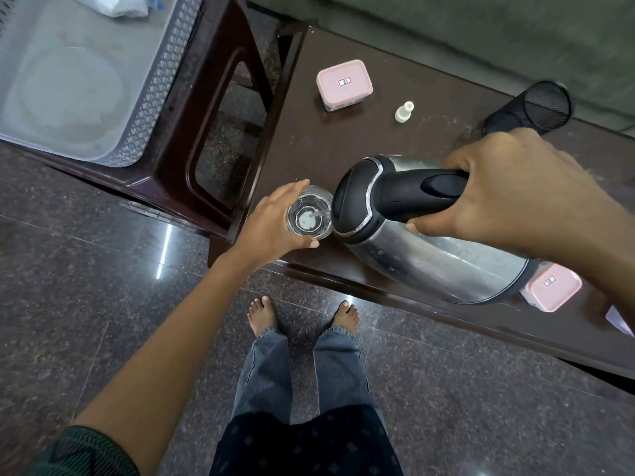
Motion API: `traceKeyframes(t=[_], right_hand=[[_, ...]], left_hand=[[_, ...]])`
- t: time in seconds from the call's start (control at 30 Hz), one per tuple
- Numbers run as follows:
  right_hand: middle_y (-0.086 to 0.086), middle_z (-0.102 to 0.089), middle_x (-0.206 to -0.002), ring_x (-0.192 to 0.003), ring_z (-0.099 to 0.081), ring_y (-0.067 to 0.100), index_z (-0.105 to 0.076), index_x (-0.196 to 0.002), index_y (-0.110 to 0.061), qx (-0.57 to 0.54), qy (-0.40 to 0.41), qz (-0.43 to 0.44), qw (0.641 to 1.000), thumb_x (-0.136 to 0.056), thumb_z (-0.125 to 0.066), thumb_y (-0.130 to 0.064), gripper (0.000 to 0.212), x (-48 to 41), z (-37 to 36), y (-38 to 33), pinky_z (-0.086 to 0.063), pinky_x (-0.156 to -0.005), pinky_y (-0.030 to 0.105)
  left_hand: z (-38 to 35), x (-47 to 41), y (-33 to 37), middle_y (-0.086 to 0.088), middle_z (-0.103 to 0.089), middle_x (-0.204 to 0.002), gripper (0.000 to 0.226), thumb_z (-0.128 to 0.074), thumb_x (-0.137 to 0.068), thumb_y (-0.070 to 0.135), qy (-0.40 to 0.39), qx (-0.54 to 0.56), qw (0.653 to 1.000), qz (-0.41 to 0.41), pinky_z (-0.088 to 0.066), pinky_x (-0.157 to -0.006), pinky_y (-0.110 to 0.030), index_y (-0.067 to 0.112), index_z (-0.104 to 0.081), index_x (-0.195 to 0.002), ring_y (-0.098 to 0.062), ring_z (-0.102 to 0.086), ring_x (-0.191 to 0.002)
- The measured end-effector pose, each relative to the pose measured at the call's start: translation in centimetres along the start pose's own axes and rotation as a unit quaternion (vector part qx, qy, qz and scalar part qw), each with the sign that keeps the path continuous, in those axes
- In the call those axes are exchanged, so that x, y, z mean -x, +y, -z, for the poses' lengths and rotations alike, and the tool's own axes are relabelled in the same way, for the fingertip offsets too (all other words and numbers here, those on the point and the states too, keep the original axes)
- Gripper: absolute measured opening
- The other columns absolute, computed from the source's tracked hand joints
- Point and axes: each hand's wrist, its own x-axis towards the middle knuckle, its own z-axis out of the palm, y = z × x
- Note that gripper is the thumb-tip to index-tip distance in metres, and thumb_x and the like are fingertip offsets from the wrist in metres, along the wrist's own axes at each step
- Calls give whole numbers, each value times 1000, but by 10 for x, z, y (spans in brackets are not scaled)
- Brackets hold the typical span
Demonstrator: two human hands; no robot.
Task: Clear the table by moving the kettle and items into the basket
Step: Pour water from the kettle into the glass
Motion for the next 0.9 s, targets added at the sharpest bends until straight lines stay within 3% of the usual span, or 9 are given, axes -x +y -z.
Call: traceKeyframes(t=[0.9], right_hand=[[6, -52, -61, -61, -50, 30, -54, -59, -14, 0, -7, -32, 999, -59, -73, -44, 35, -3, 6, -11, -28, -47, 24]], left_hand=[[0, 0, -3, 9, -40, -145, 103, -86, -57, 35, 7, 12, 1000, -10, -37, -108, -45, 30, -30, -143, -21, -41, -130]])
